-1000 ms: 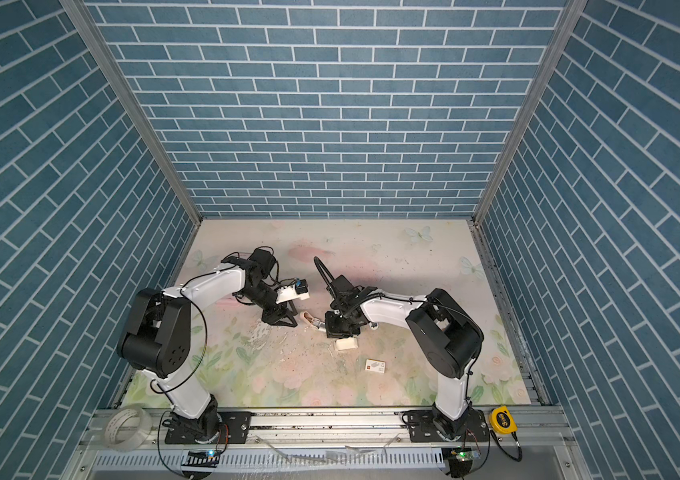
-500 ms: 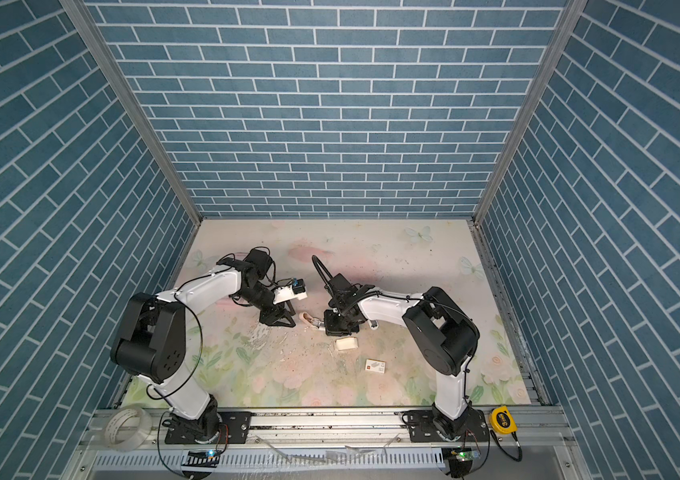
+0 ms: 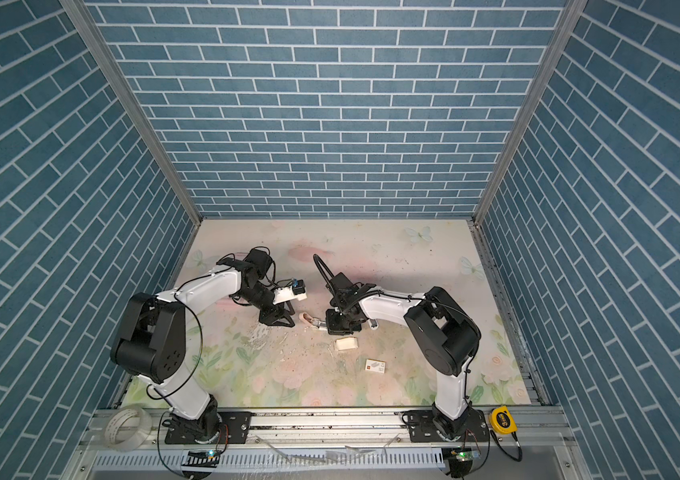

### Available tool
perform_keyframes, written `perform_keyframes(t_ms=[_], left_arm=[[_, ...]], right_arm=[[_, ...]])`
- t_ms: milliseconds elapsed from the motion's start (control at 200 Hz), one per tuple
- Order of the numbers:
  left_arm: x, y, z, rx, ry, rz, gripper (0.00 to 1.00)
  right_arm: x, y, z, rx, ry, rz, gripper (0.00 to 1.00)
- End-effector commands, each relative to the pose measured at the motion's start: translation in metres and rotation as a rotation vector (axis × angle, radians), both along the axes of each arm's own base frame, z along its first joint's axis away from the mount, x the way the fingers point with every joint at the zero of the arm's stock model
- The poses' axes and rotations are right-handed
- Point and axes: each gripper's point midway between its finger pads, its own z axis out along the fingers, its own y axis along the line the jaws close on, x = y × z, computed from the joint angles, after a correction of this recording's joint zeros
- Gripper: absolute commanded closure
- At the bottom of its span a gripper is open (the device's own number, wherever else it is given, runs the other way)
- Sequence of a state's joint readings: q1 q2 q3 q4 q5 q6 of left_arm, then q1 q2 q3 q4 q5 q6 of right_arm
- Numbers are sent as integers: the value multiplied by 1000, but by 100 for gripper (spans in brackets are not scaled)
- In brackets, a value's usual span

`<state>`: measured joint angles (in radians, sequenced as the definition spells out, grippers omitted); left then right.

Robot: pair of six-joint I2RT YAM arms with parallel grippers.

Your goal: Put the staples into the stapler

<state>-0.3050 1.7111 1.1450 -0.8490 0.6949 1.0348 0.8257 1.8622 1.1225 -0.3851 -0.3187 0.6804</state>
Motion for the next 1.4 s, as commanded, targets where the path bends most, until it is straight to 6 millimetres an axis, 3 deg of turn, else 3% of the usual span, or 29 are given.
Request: perform_keyframes(t_ms=[0,410,1395], left_arm=[[1,3,4,7,-6,-19,51],[8,3,-3,34,-8,-52,52],[10,-12,-7,7,-38,-130,53]], right_arm=[[1,-10,5,-18,-8,-26,87],[14,-2,18,57,-25,-89,86],[19,1,0,34,9,-94,88]])
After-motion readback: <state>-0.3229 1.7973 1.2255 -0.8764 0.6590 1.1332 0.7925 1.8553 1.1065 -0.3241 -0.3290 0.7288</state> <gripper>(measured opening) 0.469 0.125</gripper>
